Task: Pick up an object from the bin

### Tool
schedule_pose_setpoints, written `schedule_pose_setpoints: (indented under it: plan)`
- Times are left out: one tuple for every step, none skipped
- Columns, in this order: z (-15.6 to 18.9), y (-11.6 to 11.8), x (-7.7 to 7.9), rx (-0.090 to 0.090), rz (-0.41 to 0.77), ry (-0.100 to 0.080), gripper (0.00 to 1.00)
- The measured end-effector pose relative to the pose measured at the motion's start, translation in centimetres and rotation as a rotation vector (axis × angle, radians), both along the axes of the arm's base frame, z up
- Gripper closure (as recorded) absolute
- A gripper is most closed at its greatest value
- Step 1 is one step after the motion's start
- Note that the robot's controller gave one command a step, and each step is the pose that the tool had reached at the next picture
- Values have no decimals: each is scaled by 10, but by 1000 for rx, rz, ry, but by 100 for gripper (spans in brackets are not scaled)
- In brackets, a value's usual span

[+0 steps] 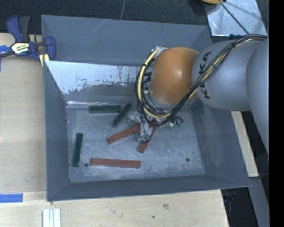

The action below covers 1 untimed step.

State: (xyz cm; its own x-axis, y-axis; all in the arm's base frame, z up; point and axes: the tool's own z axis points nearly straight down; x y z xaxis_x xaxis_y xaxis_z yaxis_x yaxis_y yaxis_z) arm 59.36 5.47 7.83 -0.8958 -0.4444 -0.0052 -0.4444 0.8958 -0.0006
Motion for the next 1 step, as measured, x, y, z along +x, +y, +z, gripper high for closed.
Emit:
schedule_pose_setpoints:
  plan:
    - [0, 0, 0, 0, -1, 0, 100]
